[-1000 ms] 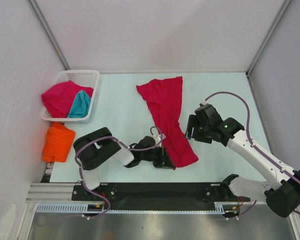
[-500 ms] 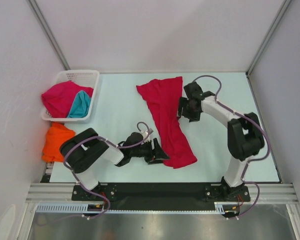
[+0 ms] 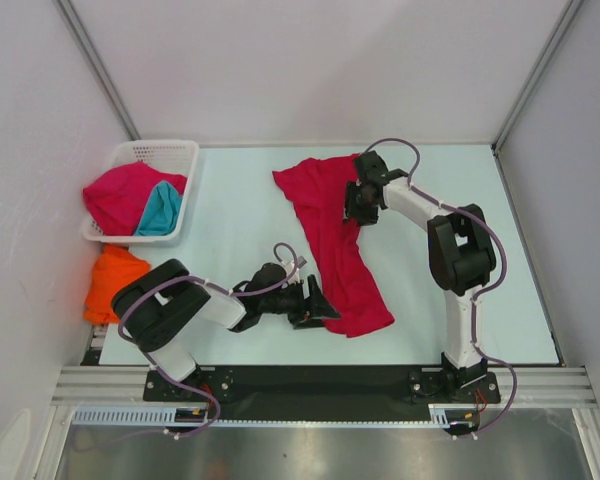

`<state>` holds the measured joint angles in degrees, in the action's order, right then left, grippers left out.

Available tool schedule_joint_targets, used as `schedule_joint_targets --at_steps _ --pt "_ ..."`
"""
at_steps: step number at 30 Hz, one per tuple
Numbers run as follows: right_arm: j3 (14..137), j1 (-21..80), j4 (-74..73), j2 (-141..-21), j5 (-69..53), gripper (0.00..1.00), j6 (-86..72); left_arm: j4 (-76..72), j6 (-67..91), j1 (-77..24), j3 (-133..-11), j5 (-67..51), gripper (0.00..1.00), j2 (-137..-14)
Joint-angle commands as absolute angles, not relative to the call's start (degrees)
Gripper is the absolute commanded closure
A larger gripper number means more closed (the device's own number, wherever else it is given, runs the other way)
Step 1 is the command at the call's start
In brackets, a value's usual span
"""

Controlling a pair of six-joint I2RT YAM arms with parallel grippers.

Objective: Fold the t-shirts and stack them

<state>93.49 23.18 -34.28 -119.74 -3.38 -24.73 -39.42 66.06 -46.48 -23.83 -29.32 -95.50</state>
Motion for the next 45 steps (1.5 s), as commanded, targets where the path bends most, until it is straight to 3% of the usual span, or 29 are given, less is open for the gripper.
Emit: schedule_joint_targets --at_steps 1,7,20,21,22,25,33,35,37,45 --pt "92.3 23.6 -32.6 -118.6 -2.6 0.61 -23.6 -28.7 61.0 -46.1 -21.8 -24.9 0.23 -96.7" --pt "91.5 23.0 -31.8 -118.8 -2.0 1.0 -23.1 -28.7 60.9 -46.1 -21.4 -25.0 0.23 -96.9" --pt "91.7 21.5 -32.0 -118.2 1.8 1.0 -22.5 -28.1 60.6 -45.0 -19.7 -25.0 0.23 -95.7" --pt "91.6 21.5 -32.8 -118.0 1.9 0.99 -22.2 -28.2 60.6 -44.9 -19.7 -24.9 0.23 -96.0" --pt "91.5 21.7 -33.1 -117.5 2.1 0.85 -22.1 -28.4 60.6 -44.9 -19.8 -25.0 0.23 -96.1" --pt "90.0 21.6 -33.2 -116.7 2.1 0.57 -21.8 -28.7 60.6 -44.9 -20.0 -25.2 0.24 -96.8" --pt "87.7 21.8 -32.5 -117.6 1.5 0.55 -21.8 -29.1 60.8 -44.9 -19.5 -25.6 0.24 -96.7" --pt "87.6 22.1 -32.3 -117.9 1.4 0.7 -21.7 -29.2 60.7 -44.8 -19.3 -25.6 0.24 -96.6" --pt "87.8 22.2 -32.1 -117.9 1.9 1.0 -21.8 -29.2 60.6 -44.6 -19.2 -25.7 0.24 -96.4" --pt "96.4 20.5 -35.0 -120.5 12.5 1.0 -19.3 -29.0 60.0 -43.9 -17.9 -25.8 0.24 -95.4"
